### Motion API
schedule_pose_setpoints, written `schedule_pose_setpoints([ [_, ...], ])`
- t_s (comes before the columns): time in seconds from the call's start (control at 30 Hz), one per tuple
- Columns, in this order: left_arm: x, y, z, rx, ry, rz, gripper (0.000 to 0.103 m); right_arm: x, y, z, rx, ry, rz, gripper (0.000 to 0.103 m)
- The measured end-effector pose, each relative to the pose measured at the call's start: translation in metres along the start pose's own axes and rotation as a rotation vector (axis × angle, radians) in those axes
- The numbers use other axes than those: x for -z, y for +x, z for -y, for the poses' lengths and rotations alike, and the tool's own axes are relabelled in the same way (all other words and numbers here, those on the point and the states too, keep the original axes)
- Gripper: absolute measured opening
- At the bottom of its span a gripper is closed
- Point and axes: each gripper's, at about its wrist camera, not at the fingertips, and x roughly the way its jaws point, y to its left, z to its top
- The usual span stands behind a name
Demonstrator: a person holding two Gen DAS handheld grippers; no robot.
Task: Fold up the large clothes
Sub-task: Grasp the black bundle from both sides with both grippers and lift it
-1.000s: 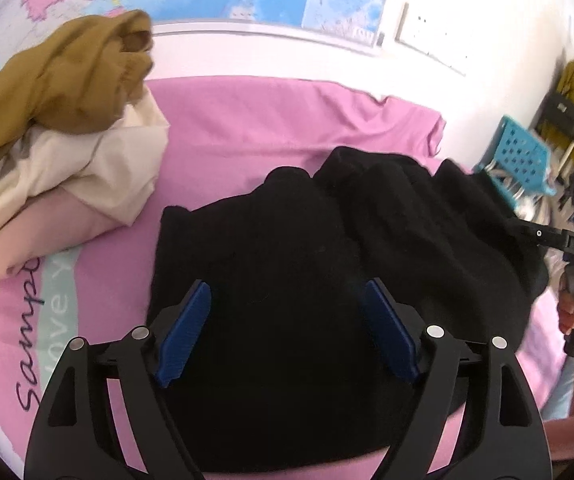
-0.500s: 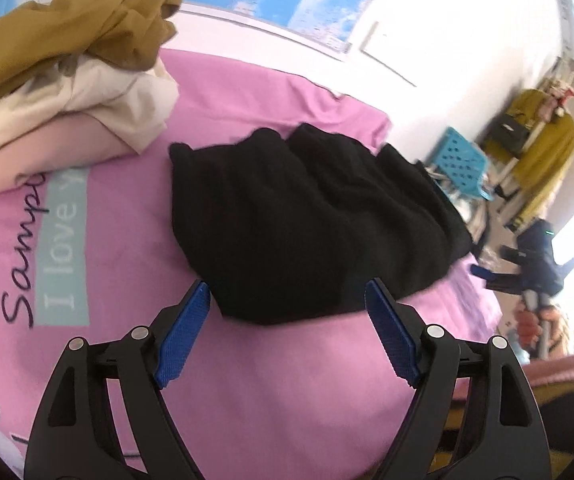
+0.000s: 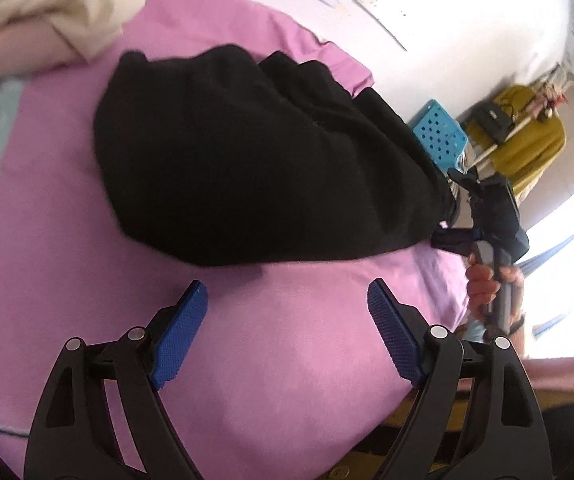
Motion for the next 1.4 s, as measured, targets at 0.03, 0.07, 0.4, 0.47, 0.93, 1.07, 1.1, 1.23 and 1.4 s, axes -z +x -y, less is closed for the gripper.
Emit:
schedule_pose_setpoints([
  [0.03,-0.002,0.003,-0.002,0.012,-0.013,0.004,0.082,-0.002,0.003,-0.001,0.005,0.011,0.008,0.098],
  [0.07,-0.005,0.005,-0.002,0.025,-0.025,0.016,0.084,-0.004,0.005,-0.001,0.012,0.022,0.02,0.098],
  [0.4,-0.026,0.015,-0.026,0.15,-0.236,0.093,0.085,-0.016,0.026,-0.014,0.094,0.029,0.079,0.099],
  [0.47,-0.031,0.016,-0.028,0.161,-0.282,0.094,0.086,-0.017,0.033,-0.021,0.144,-0.014,0.085,0.099],
  [0.93,-0.04,0.021,-0.038,0.095,-0.39,0.086,0.05,-0.013,0.038,-0.019,0.145,-0.082,0.056,0.035],
  [1.07,-0.039,0.024,-0.044,0.121,-0.414,0.076,0.055,-0.014,0.044,-0.01,0.044,-0.01,0.033,0.08],
  [1.1,-0.04,0.025,-0.046,0.135,-0.421,0.074,0.064,-0.014,0.044,-0.011,0.049,-0.012,0.045,0.08],
  [1.23,-0.044,0.029,-0.044,0.162,-0.419,0.068,0.073,-0.015,0.051,-0.016,0.068,-0.032,0.052,0.073],
  [1.4,-0.046,0.029,-0.04,0.128,-0.38,0.077,0.047,-0.018,0.049,-0.009,0.049,-0.034,0.038,0.032],
])
